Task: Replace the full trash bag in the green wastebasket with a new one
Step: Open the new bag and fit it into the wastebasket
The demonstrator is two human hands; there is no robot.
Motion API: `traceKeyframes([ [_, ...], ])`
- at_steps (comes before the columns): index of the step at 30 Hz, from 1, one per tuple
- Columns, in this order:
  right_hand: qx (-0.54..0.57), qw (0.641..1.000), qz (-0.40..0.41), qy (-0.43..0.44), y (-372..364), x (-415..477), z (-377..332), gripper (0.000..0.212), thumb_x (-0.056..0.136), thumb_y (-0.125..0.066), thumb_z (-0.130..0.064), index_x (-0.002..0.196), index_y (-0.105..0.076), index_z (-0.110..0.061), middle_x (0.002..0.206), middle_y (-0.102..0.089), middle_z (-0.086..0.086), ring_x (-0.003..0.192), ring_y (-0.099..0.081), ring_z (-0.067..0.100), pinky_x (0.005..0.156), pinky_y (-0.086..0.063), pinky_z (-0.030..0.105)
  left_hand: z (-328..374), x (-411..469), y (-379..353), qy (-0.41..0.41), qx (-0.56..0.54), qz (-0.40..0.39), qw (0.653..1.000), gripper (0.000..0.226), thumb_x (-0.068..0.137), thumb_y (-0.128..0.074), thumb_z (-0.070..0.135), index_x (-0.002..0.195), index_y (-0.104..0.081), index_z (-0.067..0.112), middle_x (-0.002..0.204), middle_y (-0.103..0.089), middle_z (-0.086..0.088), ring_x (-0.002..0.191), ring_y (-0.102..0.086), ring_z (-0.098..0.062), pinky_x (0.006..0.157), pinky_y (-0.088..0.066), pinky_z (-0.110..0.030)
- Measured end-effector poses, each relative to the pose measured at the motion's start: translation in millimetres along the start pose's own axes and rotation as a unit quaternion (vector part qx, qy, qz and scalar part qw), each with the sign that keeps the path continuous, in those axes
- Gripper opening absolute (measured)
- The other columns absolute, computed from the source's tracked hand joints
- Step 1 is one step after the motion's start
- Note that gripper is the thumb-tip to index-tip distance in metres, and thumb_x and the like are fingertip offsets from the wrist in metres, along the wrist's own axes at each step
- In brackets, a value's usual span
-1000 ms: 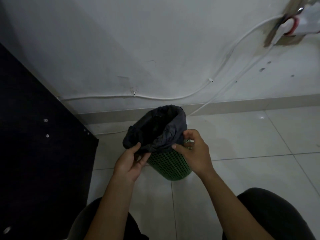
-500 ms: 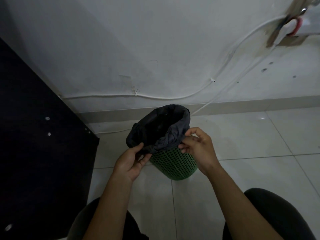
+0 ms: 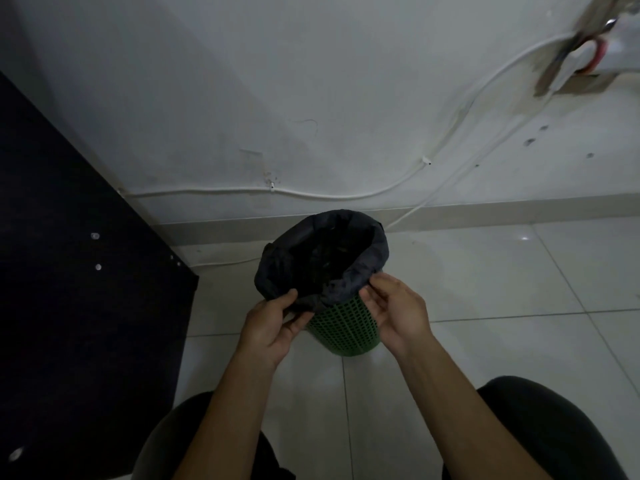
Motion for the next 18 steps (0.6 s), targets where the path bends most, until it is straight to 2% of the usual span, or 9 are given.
traceKeyframes([
  [2,0.0,0.999,0.032,-0.004,5,0,4,0.008,0.087,-0.064,0.004,0.095,-0.064,0.005,0.082,-0.066,0.015,0.066,-0.063,0.018,0.057,-0.057,0.022,-1,0,-1,-0.02,0.011,0.002,1.0,0.018,0.094,-0.058,0.003,0.112,-0.061,0.004,0.108,-0.065,-0.012,0.095,-0.062,-0.021,0.06,-0.061,-0.029],
  [4,-0.051,0.997,0.048,0.019,8,0,-1,0.01,0.088,-0.064,0.002,0.097,-0.065,0.006,0.084,-0.067,0.016,0.069,-0.064,0.02,0.06,-0.059,0.024,-1,1,0,-0.036,0.015,0.01,0.999,0.026,0.094,-0.059,0.003,0.12,-0.059,0.002,0.113,-0.065,-0.014,0.098,-0.063,-0.023,0.059,-0.06,-0.028],
  [6,-0.09,0.995,0.042,0.023,6,-2,-6,0.009,0.09,-0.061,-0.005,0.094,-0.066,0.001,0.085,-0.067,0.014,0.073,-0.063,0.021,0.064,-0.059,0.028,-1,2,3,-0.05,0.018,0.024,0.998,0.032,0.092,-0.062,0.005,0.124,-0.057,0.002,0.119,-0.064,-0.016,0.104,-0.063,-0.027,0.062,-0.06,-0.029],
  [8,-0.097,0.995,0.022,-0.003,4,-3,-7,0.017,0.091,-0.057,-0.018,0.09,-0.067,-0.004,0.083,-0.066,0.009,0.073,-0.06,0.02,0.065,-0.053,0.03,1,4,5,-0.067,0.027,0.037,0.997,0.036,0.091,-0.064,0.005,0.126,-0.055,0.002,0.122,-0.063,-0.017,0.105,-0.064,-0.029,0.064,-0.06,-0.031],
  [10,-0.109,0.994,0.005,-0.013,2,-2,-7,0.019,0.089,-0.065,-0.026,0.089,-0.068,-0.008,0.077,-0.065,0.005,0.069,-0.058,0.018,0.066,-0.05,0.03,4,4,5,-0.087,0.041,0.042,0.994,0.037,0.091,-0.065,0.005,0.126,-0.053,0.002,0.121,-0.062,-0.016,0.104,-0.065,-0.029,0.065,-0.06,-0.033],
  [12,-0.112,0.993,-0.005,-0.024,2,1,-5,0.014,0.084,-0.074,-0.021,0.088,-0.069,-0.008,0.076,-0.066,0.004,0.067,-0.059,0.015,0.062,-0.054,0.026,6,3,2,-0.099,0.047,0.036,0.993,0.037,0.091,-0.065,0.006,0.126,-0.052,0.003,0.119,-0.063,-0.014,0.103,-0.065,-0.028,0.068,-0.061,-0.035],
  [15,-0.076,0.995,-0.042,-0.056,-3,3,1,0.007,0.086,-0.07,-0.011,0.088,-0.065,-0.006,0.077,-0.064,0.006,0.067,-0.057,0.014,0.056,-0.055,0.022,10,3,1,-0.117,0.014,0.032,0.993,0.038,0.091,-0.065,0.012,0.126,-0.054,0.002,0.121,-0.064,-0.013,0.106,-0.065,-0.028,0.07,-0.061,-0.033],
  [18,-0.052,0.996,-0.059,-0.051,-7,4,8,0.008,0.089,-0.066,-0.008,0.082,-0.062,-0.009,0.07,-0.062,0.003,0.065,-0.055,0.013,0.066,-0.054,0.026,4,2,4,-0.112,-0.061,0.042,0.991,0.035,0.093,-0.061,0.027,0.119,-0.062,0.004,0.121,-0.066,-0.014,0.107,-0.066,-0.024,0.075,-0.059,-0.031],
])
Point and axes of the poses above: each hand's wrist, its own x-axis towards the middle knuckle, its own y-axis out of the back of the hand, z = x × y, the point moved 7 cm from there along x, towards the middle knuckle
